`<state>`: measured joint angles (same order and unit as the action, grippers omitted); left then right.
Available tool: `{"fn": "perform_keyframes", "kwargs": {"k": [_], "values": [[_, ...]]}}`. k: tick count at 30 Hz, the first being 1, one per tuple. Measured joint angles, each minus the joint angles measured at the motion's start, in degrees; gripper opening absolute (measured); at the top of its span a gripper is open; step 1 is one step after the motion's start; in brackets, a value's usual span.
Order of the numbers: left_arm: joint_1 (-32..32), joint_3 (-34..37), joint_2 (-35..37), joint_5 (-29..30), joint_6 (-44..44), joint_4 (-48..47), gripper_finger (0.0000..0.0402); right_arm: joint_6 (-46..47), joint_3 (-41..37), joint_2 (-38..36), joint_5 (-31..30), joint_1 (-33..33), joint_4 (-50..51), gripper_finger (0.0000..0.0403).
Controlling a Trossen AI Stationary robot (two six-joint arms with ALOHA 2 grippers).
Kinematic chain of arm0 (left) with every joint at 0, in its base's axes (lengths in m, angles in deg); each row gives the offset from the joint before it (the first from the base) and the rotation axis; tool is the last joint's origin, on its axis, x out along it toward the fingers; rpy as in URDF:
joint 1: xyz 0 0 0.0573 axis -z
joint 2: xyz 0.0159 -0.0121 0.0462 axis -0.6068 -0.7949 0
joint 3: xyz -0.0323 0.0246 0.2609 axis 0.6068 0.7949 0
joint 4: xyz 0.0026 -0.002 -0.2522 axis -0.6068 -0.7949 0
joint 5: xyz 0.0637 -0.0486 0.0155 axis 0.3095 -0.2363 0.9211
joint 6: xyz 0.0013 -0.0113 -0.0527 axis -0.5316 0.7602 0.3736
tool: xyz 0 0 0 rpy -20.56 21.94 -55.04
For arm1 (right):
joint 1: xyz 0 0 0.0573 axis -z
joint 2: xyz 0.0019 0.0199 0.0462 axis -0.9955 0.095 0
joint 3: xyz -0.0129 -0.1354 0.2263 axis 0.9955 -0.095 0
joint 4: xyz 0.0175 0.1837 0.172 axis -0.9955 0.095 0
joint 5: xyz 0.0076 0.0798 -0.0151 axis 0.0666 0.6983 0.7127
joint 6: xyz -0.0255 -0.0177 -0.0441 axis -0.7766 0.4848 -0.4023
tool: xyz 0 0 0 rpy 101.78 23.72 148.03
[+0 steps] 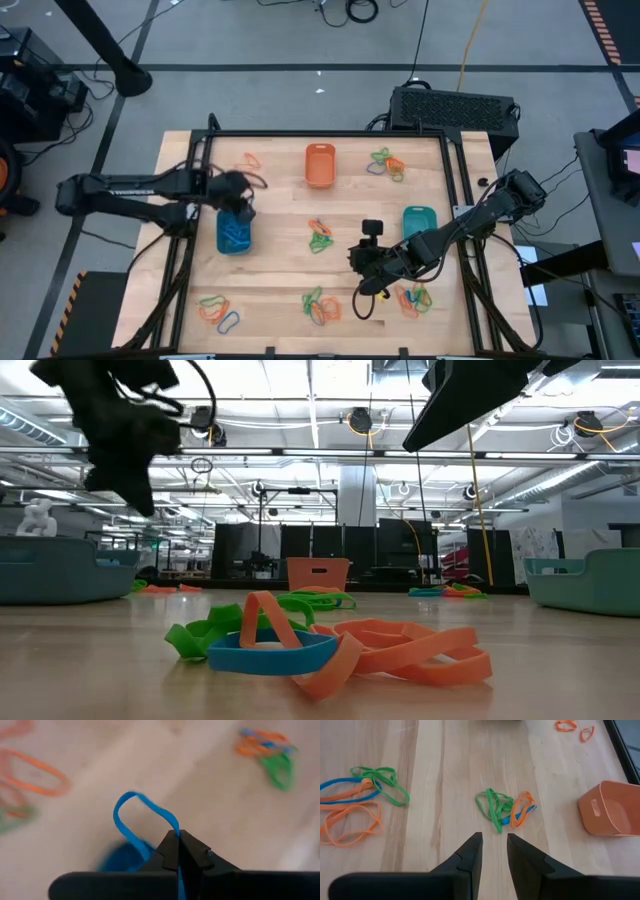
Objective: Sort rubber bands into baskets
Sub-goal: Put the blue rubber band into the blue bin
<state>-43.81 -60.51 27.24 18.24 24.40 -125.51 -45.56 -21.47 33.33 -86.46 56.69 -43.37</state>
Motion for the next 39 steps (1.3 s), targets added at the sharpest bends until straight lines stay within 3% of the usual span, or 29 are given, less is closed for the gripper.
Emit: {"fn": "perform_keyframes", "kwargs": {"k": [5,8,12,18,26,39], "values": [[11.3,0.0,0.5,-0.2,9.7,-2.5,0.0001,0.0,0.0,0.0,0.0,0.0,-0.6,0.0082],[15.9,0.0,0.4,2.5,14.2,-4.6,0.0001,0.0,0.0,0.0,0.0,0.0,-0.9,0.0082],[18.8,0.0,-0.1,6.7,18.4,-8.0,0.0001,0.0,0.0,0.0,0.0,0.0,-2.2,0.0082],[21.3,0.0,-1.8,2.4,20.0,-10.2,0.0001,0.9,0.0,0.0,0.3,0.0,-2.2,0.0082],[20.7,0.0,-4.5,11.1,18.4,-11.5,0.0001,1.0,0.0,0.0,0.2,0.0,-2.0,0.0082],[15.6,2.8,-10.5,10.7,11.6,-12.6,0.0003,0.9,0.0,0.0,0.2,0.0,-1.9,0.0082]]}}
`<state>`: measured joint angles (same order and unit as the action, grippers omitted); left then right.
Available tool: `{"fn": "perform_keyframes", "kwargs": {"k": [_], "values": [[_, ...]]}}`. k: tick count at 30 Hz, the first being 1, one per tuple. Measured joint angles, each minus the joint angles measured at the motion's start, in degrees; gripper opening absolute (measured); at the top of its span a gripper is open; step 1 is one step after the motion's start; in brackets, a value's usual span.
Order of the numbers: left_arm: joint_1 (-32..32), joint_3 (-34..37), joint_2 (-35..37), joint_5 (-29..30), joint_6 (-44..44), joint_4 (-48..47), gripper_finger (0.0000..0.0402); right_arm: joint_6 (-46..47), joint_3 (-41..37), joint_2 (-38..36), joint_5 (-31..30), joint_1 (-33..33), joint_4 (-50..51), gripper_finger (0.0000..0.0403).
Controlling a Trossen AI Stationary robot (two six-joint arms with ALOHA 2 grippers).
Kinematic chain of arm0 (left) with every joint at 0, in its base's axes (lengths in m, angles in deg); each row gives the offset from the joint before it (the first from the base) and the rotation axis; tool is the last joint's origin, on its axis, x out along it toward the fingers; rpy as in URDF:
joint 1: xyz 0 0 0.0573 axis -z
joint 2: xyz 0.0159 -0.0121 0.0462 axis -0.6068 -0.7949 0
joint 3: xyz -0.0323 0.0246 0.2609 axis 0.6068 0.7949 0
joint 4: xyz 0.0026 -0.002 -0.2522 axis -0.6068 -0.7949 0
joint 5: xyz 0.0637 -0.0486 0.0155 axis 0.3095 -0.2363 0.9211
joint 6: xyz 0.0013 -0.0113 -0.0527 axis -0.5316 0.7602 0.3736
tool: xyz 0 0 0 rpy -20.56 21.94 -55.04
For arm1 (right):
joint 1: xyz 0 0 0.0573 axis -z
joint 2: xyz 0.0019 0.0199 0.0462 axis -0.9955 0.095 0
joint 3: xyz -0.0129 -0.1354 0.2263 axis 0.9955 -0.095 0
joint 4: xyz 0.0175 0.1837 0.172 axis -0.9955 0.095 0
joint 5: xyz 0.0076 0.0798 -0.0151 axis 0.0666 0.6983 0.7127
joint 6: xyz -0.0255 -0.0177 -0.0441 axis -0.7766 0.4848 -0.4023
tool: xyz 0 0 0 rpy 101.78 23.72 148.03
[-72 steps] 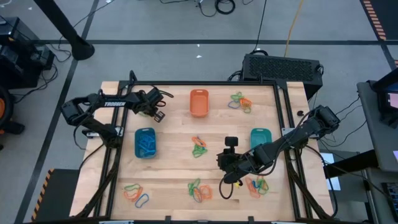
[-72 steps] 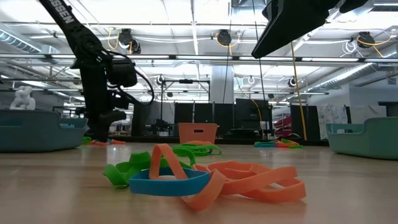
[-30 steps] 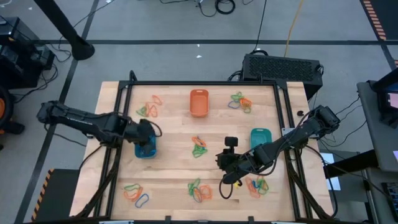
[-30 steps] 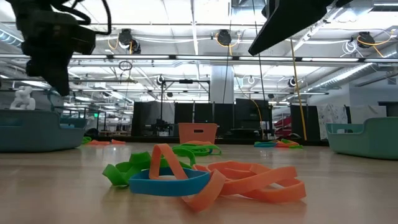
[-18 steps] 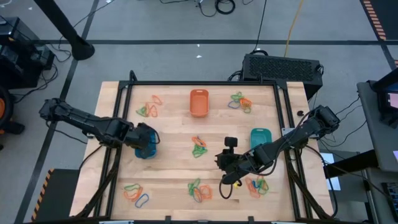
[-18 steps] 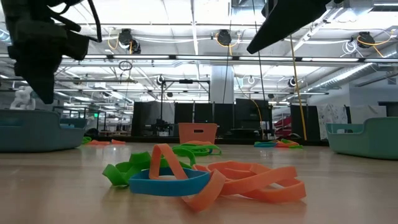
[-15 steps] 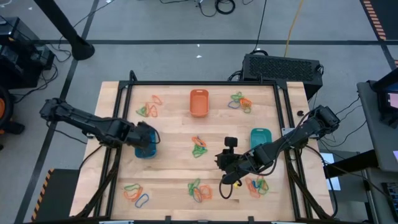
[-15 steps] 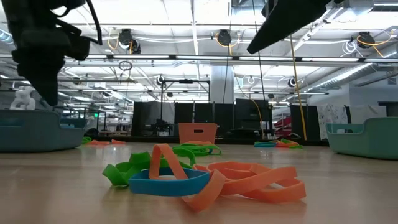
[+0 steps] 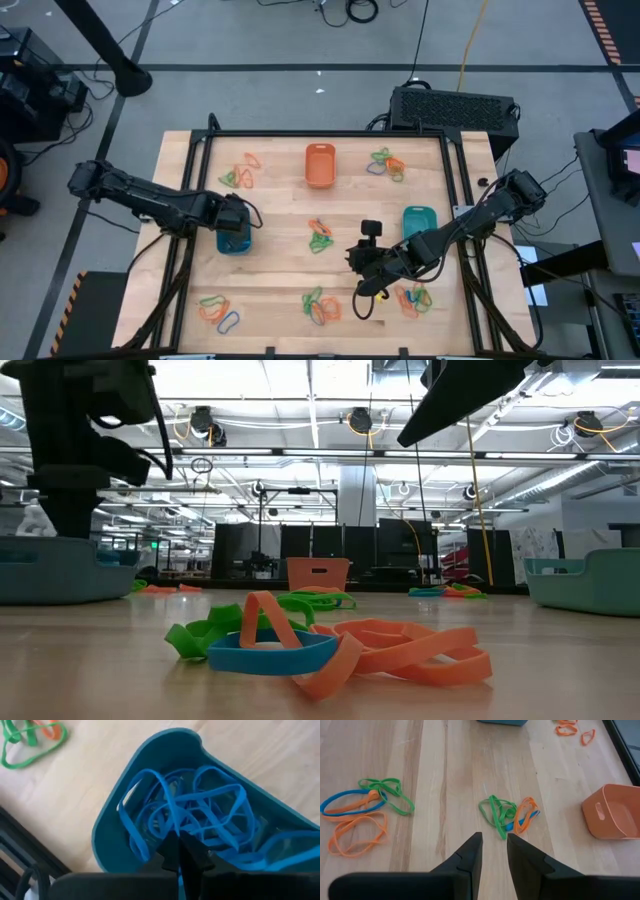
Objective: Sort rubber bands into baskets
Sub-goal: Put the blue rubber band into the blue bin
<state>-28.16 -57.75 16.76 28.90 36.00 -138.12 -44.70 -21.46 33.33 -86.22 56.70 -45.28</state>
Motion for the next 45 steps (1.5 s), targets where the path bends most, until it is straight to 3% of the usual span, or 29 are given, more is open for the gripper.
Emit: {"fn": "perform_keyframes", "kwargs": {"k": [6,15,45], "values": [[-0.2,0.0,-0.7,-0.4,-1.1,0.5,0.0023,-0.1,0.0,0.0,0.0,0.0,0.0,0.0082],[-0.2,0.0,-0.7,-9.0,-1.1,0.5,0.0033,-0.4,0.0,0.0,0.0,0.0,0.0,0.0082],[-0.2,-2.6,-0.7,-5.7,-3.8,0.5,0.0043,-0.5,0.0,0.0,0.0,0.0,0.0,0.0082]]}}
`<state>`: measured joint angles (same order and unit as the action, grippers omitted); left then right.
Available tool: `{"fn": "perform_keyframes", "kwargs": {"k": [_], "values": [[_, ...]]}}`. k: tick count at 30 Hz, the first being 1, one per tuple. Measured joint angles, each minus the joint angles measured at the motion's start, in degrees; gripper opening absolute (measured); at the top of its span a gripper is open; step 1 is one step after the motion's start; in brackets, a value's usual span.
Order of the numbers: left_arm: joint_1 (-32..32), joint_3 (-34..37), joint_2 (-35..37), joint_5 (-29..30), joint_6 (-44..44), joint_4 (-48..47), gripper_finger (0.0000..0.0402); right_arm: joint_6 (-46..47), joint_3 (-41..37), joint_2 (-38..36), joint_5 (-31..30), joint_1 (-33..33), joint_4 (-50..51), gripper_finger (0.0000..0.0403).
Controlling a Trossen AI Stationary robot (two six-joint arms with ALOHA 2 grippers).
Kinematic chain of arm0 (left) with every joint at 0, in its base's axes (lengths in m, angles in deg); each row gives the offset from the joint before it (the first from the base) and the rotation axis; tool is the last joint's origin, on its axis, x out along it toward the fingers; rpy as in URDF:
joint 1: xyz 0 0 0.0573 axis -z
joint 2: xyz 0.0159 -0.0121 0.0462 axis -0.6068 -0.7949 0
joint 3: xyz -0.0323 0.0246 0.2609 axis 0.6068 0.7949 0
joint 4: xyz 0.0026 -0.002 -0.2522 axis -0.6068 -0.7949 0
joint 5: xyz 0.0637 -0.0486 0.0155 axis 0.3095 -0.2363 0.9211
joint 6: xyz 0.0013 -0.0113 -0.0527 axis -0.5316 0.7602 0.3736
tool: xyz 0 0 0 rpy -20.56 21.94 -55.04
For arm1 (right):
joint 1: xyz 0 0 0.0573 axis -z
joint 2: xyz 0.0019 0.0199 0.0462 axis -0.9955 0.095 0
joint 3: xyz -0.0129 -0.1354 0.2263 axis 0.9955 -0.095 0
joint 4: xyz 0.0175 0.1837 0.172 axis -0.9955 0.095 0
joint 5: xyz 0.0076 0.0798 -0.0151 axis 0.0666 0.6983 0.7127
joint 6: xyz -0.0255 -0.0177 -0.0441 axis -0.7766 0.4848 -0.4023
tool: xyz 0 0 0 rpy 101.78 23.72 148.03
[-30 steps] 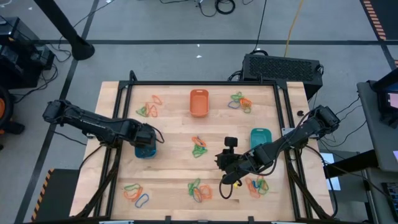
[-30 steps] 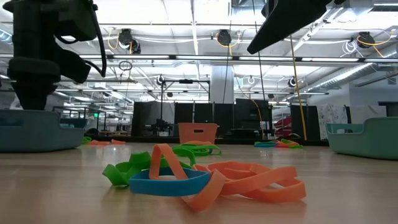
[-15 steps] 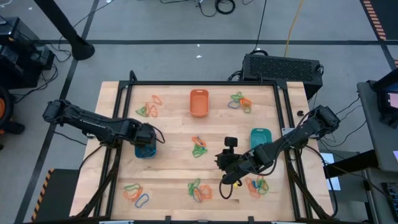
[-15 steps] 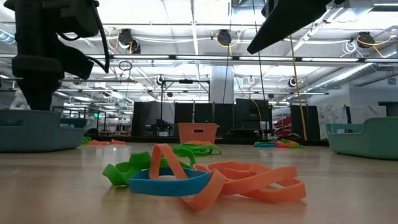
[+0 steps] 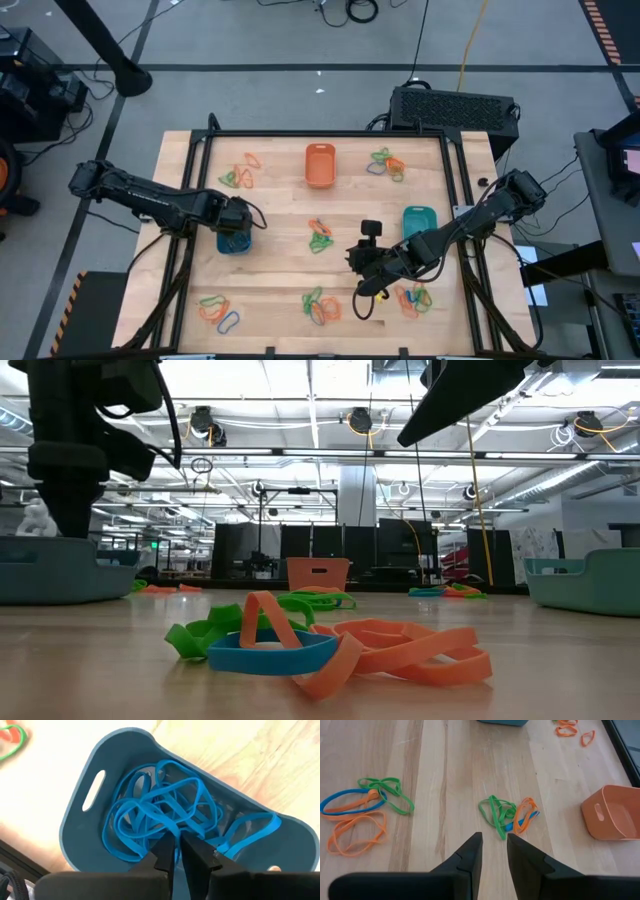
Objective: Sort rubber bands into baskets
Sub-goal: Put the blue rubber band into the blue bin
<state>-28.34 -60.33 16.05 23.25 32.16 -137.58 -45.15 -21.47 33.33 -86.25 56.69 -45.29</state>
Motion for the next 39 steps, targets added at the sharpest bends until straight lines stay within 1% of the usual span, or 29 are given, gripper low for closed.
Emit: {"fn": "perform_keyframes", "kwargs": {"k": [2,7,9,11,16,18,21,23,26,28,31,33,35,36,39], "values": [[0.0,0.0,0.0,0.9,0.2,0.1,0.0060,0.0,0.0,0.0,0.0,0.0,0.0,0.0082],[0.0,0.0,0.0,2.2,1.6,0.1,0.0122,0.0,0.0,0.0,0.0,0.0,0.0,0.0082],[-0.1,0.0,0.0,2.2,1.5,-0.2,0.0138,0.0,0.0,0.0,0.0,0.0,0.0,0.0082],[-0.4,0.0,0.0,2.3,1.5,-0.7,0.0145,-0.2,0.0,0.0,0.0,0.0,0.0,0.0082],[-2.1,-0.9,0.7,3.1,0.3,-1.0,0.0148,-0.5,0.0,0.0,-0.7,0.0,0.0,0.0082],[-2.4,-3.0,1.4,5.0,-0.3,-0.7,0.0148,0.3,0.0,0.0,-2.2,0.0,0.0,0.0082],[-2.1,-6.4,2.9,10.5,-3.7,2.5,0.0148,1.9,0.0,0.0,-4.7,0.3,0.4,0.0082],[-1.0,-7.1,4.2,14.7,-8.6,9.4,0.0148,2.7,0.0,0.0,-4.8,1.3,1.3,0.0082],[1.0,-5.8,4.8,20.5,-16.0,21.5,0.0148,4.1,0.0,0.0,-4.5,4.4,4.8,0.0082],[1.0,-4.4,4.3,21.1,-20.2,28.1,0.0148,5.4,0.0,-0.1,-2.9,7.8,9.7,0.0082],[-0.7,-1.8,4.0,17.6,-25.6,39.1,0.0148,7.0,0.0,-0.7,1.1,14.6,18.3,0.0082],[-1.3,0.2,4.1,14.2,-29.5,47.0,0.0148,6.1,0.0,-0.8,2.2,20.0,21.2,0.0082],[-1.5,2.7,4.5,10.6,-33.8,57.6,0.0148,3.5,0.0,-0.8,4.4,26.2,21.6,0.0082],[-1.5,4.0,4.6,9.1,-35.5,62.9,0.0148,1.8,0.0,-0.7,6.5,29.4,20.9,0.0082],[-1.5,8.8,4.4,6.1,-37.9,79.0,0.0148,-2.9,-1.1,-0.4,12.5,38.2,16.0,0.0082]]}}
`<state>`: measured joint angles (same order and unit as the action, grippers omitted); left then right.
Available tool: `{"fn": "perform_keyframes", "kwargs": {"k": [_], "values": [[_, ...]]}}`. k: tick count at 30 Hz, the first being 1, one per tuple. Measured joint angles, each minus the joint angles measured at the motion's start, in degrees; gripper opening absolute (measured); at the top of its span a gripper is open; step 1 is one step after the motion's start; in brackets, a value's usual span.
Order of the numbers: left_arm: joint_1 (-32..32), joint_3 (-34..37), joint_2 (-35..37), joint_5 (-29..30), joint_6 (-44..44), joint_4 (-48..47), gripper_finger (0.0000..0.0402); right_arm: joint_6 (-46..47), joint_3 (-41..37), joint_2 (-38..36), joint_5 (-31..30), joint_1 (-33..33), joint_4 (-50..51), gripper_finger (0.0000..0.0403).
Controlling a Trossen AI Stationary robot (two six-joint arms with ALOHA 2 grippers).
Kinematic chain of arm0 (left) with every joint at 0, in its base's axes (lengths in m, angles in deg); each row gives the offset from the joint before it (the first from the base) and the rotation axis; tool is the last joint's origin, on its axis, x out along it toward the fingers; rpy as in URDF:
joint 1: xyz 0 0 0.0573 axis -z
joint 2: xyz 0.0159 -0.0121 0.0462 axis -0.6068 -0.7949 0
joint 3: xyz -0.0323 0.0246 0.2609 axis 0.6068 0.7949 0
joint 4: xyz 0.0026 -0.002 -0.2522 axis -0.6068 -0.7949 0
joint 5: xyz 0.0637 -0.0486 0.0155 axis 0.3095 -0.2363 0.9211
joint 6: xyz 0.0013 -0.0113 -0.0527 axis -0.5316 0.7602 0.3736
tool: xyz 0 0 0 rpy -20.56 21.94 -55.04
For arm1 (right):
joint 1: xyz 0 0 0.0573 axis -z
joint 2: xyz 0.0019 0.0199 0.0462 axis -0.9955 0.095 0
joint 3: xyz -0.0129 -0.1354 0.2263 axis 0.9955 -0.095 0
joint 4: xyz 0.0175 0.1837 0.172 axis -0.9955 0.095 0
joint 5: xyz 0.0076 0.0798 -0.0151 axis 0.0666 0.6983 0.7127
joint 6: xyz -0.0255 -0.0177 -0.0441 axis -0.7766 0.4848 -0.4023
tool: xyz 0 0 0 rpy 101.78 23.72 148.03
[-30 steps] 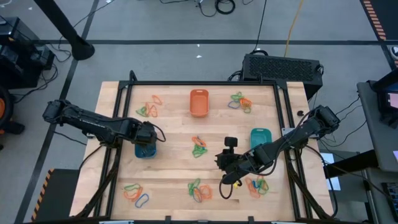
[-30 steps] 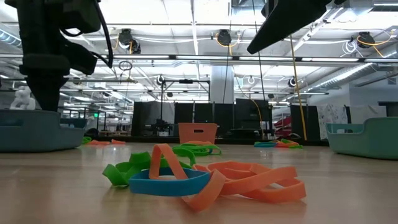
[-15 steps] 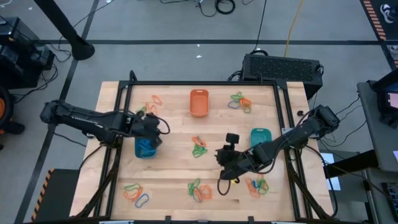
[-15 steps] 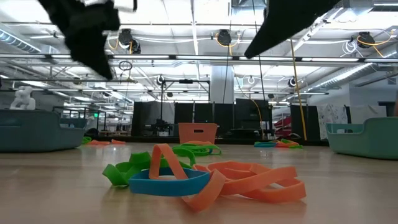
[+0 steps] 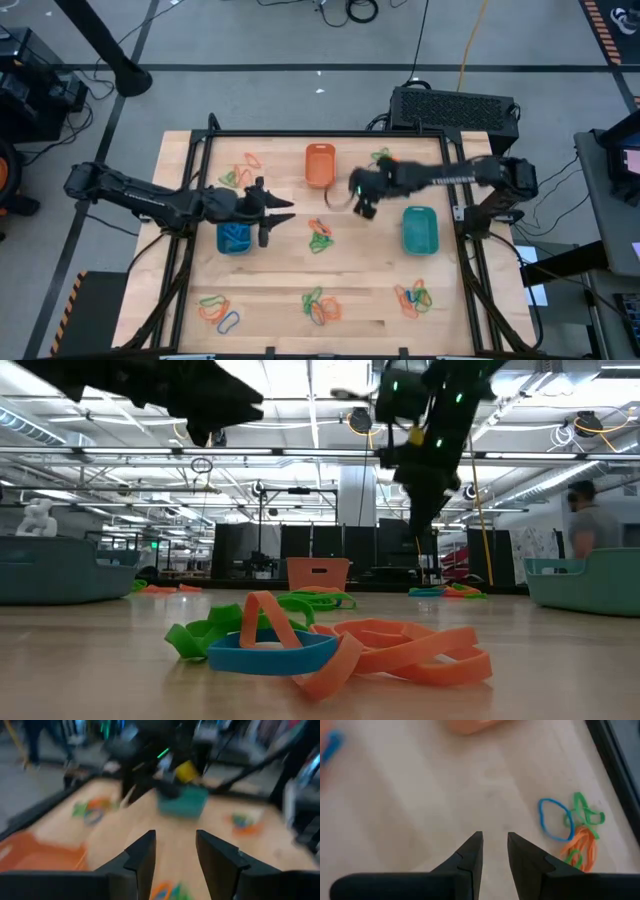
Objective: Sort rubber bands into baskets
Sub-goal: Put the blue rubber band into the blue bin
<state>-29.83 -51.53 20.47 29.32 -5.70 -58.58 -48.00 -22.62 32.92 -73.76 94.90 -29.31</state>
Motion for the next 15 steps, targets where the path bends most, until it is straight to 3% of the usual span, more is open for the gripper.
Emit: {"fn": "perform_keyframes", "kwargs": {"k": [6,11,15], "values": [[0.7,6.4,-1.2,-3.4,0.0,17.6,0.0148,-1.3,-5.9,0.0,3.3,11.8,-11.2,0.0082],[1.2,6.8,-1.3,-3.6,-1.4,18.6,0.0148,-1.5,-12.7,0.0,10.0,17.6,-25.4,0.0082],[1.2,6.8,-1.4,-3.7,-1.5,18.3,0.0148,-1.1,-15.4,0.0,10.1,19.2,-30.2,0.0082]]}}
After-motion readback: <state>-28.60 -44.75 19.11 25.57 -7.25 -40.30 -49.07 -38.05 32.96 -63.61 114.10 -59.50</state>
